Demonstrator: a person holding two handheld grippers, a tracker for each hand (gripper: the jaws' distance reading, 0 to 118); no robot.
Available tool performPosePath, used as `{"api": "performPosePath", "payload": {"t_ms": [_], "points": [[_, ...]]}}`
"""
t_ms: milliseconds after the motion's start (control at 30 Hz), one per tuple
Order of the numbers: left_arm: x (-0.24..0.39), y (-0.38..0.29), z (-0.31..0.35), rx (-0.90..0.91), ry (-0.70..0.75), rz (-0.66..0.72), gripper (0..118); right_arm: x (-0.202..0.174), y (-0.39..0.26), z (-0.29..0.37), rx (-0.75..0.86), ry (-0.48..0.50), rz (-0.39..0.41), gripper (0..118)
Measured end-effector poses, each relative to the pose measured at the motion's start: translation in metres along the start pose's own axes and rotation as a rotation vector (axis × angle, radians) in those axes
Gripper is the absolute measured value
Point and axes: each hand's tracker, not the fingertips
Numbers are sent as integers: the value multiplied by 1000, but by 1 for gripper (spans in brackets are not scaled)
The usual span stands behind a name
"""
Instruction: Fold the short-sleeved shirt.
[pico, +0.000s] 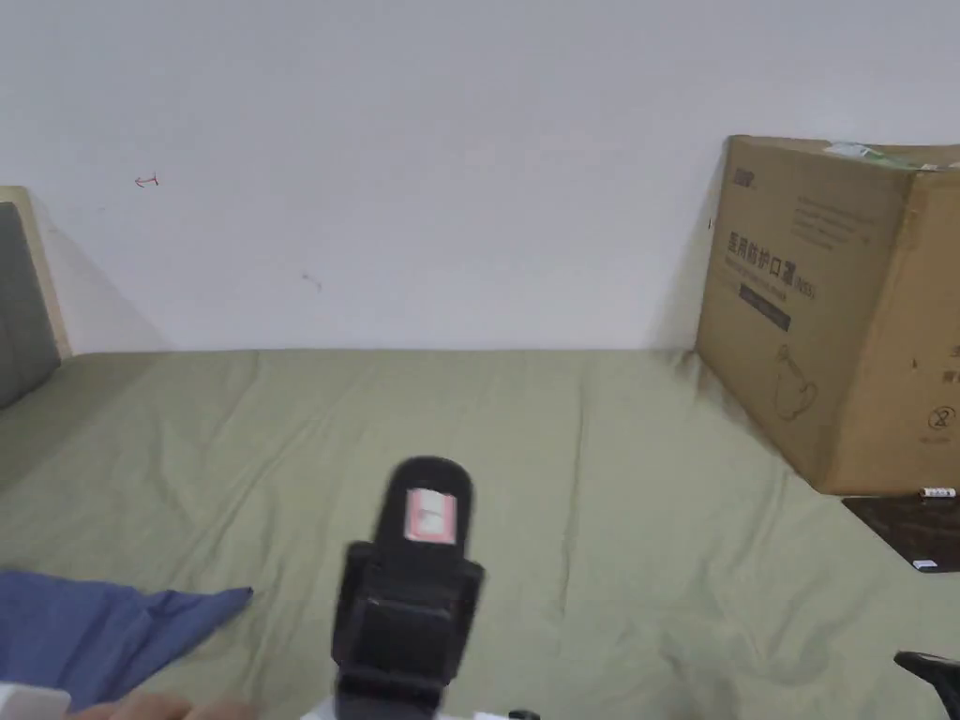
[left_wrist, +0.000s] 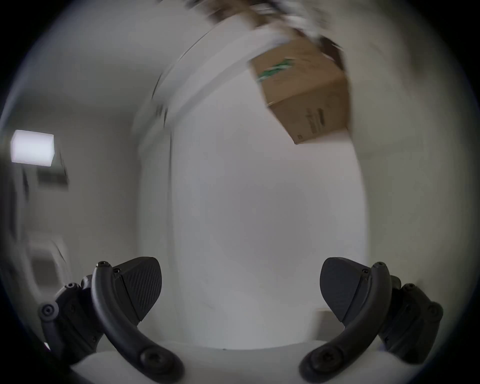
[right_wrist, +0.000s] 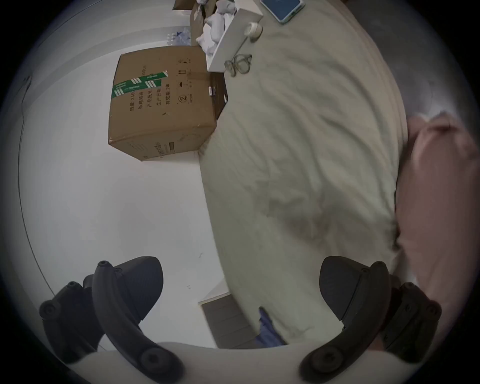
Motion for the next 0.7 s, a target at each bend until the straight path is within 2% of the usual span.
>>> {"api": "performPosePath", "payload": {"t_ms": [33, 100, 133, 200, 267, 300, 333, 367, 400, 433, 467, 500, 567, 700], "points": [[-13, -1, -7, -92, -46, 174, 118, -12, 0, 4, 40, 26, 101, 118], [-40, -4, -22, -249, -100, 421, 118, -45, -6, 14, 105, 144, 372, 118], [-50, -10, -28, -297, -127, 548, 118, -66, -22, 24, 156, 199, 552, 118], [-70, -27, -35, -367, -196, 841, 118, -101, -53, 42, 304, 279, 978, 118], [-78, -57, -48, -438, -233, 1140, 118, -115, -100, 60, 532, 368, 1395, 118], [-79, -69, -47, -468, -230, 1278, 118, -111, -119, 62, 629, 404, 1544, 118], [-79, -79, -43, -483, -219, 1380, 118, -106, -132, 61, 723, 404, 1657, 118], [-78, -86, -37, -468, -207, 1495, 118, -100, -142, 54, 818, 325, 1769, 118], [-76, -93, -29, -442, -186, 1580, 118, -95, -150, 49, 861, 214, 1849, 118], [-76, -97, -22, -443, -134, 1590, 118, -89, -153, 49, 819, 239, 1871, 118], [-76, -96, -19, -459, -81, 1573, 118, -82, -153, 51, 739, 325, 1838, 118], [-77, -95, -17, -464, -55, 1562, 118, -78, -154, 53, 689, 358, 1805, 118], [-78, -100, -15, -453, -52, 1559, 118, -74, -150, 49, 664, 322, 1785, 118], [-82, -96, -20, -464, -56, 1499, 118, -71, -146, 44, 613, 330, 1790, 118]]}}
